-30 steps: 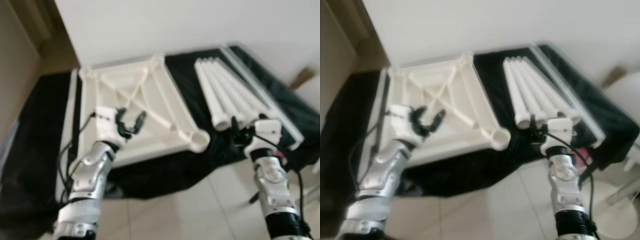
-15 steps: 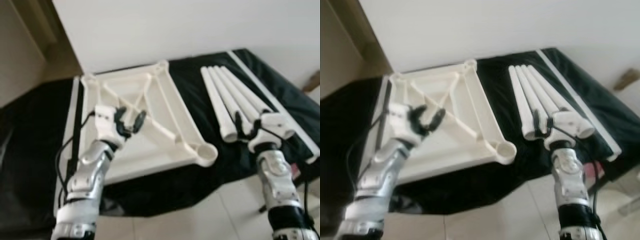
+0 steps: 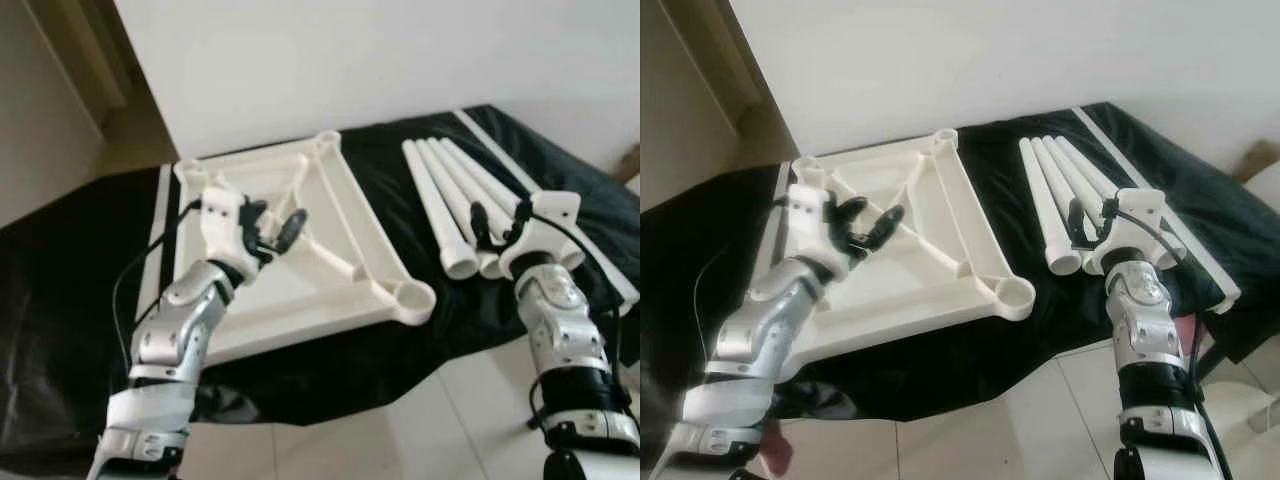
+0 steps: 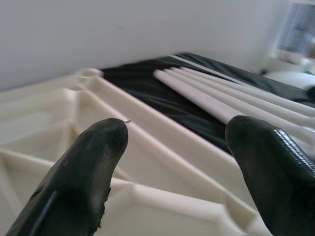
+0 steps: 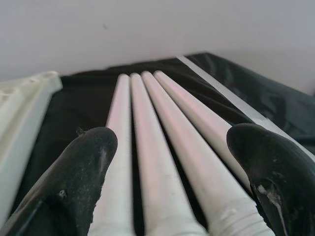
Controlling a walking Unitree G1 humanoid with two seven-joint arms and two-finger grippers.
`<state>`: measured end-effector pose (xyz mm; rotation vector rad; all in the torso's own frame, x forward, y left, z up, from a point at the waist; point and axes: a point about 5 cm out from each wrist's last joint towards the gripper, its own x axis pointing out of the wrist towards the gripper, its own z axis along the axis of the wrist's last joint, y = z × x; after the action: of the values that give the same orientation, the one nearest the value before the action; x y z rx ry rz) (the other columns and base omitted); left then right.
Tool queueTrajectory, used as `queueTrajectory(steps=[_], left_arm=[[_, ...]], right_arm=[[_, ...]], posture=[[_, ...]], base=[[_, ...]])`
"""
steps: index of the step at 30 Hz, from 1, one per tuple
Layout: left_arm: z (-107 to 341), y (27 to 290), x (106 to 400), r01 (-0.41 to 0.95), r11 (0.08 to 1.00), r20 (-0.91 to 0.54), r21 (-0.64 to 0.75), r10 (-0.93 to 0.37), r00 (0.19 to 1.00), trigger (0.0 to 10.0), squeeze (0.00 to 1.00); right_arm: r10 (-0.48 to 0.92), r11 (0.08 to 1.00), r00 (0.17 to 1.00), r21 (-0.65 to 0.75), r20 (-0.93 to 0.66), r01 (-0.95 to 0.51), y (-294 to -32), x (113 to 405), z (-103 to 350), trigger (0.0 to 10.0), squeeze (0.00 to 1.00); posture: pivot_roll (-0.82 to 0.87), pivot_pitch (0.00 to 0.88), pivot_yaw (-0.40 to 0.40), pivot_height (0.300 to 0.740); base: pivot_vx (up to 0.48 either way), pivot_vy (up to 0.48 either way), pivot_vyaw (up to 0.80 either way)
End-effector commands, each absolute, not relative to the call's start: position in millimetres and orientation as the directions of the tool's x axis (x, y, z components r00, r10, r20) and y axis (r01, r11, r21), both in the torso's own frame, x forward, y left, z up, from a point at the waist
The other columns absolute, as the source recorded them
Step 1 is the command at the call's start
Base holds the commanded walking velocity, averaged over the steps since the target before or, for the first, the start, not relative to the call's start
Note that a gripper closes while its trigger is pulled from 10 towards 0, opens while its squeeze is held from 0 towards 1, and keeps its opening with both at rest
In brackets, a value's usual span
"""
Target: Building children table
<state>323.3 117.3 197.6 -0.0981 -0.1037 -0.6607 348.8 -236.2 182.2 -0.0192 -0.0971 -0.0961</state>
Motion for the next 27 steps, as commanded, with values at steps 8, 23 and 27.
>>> queueTrajectory(steps=[8, 23, 27], left_arm=[[197, 98, 300, 0.861, 0.507, 0.065, -0.033, -0.859, 0.508, 10.0, 0.00], [204, 87, 285, 0.901, 0.424, 0.063, -0.088, -0.901, 0.430, 10.0, 0.00], [204, 87, 279, 0.904, 0.416, 0.051, -0.098, -0.905, 0.422, 10.0, 0.00]], right_arm=[[-0.047, 0.996, 0.998, -0.083, -0.035, 0.044, -222, 365, 186, 10.0, 0.00], [0.050, 0.999, 0.988, -0.004, -0.144, -0.051, -189, 395, 215, 10.0, 0.00], [0.077, 0.997, 0.975, 0.016, -0.207, -0.076, -184, 398, 213, 10.0, 0.00]], posture=[[-0.06, 0.000, 0.118, 0.740], [-0.03, 0.065, 0.095, 0.740], [-0.02, 0.078, 0.091, 0.740]], base=[[0.000, 0.000, 0.00], [0.000, 0.000, 0.00], [0.000, 0.000, 0.00]])
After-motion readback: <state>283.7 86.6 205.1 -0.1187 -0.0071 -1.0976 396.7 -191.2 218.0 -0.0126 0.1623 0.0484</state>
